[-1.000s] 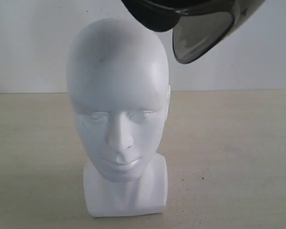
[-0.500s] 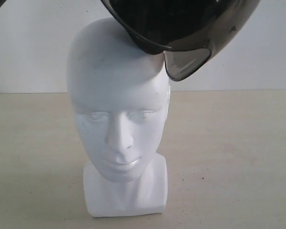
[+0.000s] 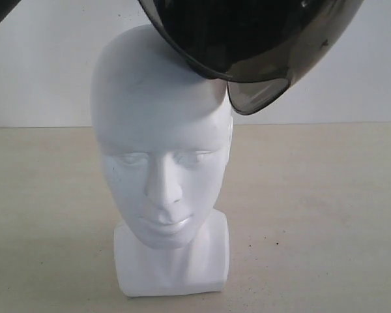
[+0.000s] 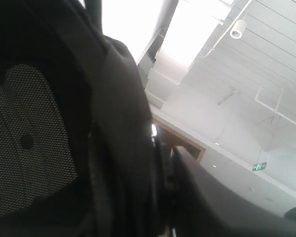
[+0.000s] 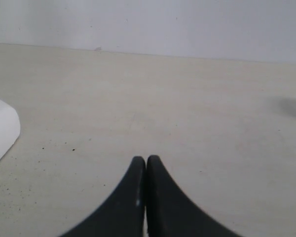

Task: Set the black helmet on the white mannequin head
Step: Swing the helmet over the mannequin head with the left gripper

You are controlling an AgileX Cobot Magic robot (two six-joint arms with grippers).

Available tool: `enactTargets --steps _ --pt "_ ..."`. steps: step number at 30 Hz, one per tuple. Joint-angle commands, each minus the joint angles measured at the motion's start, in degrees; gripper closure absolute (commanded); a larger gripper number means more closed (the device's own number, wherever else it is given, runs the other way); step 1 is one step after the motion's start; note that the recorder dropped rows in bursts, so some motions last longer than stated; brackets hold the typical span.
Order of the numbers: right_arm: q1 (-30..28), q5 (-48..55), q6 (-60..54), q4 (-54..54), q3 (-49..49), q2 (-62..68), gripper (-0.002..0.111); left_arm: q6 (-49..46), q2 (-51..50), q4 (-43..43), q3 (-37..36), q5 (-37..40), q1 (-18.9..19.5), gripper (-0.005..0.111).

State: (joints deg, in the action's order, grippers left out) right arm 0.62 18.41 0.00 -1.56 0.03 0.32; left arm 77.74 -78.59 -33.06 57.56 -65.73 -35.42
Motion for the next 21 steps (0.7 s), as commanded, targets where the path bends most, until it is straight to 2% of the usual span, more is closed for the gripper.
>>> enactTargets --steps 1,3,8,11,21 --pt "0.08 -1.41 0.0 -0.45 -0.03 -0.32 0.108 -1.6 -2.05 5.71 0.82 -4.23 -1.58 0.102" --pt "0.08 -2.59 0.0 -0.45 -0.03 -0.32 0.108 0.85 -4.15 10.09 0.82 -4.23 -2.49 0.102" --pt "0.08 -7.43 0.0 -0.45 -0.03 -0.32 0.108 -0.24 -4.41 10.1 0.82 -4.23 -2.23 0.102" --pt "0.08 -7.51 0.0 -0.45 -0.03 -0.32 0.108 -0.24 -4.41 9.61 0.82 -4.23 -1.13 0.102" --pt "0.08 -7.51 0.0 -0.45 -0.03 -0.32 0.108 0.19 -3.39 9.71 0.82 -4.23 -1.13 0.102"
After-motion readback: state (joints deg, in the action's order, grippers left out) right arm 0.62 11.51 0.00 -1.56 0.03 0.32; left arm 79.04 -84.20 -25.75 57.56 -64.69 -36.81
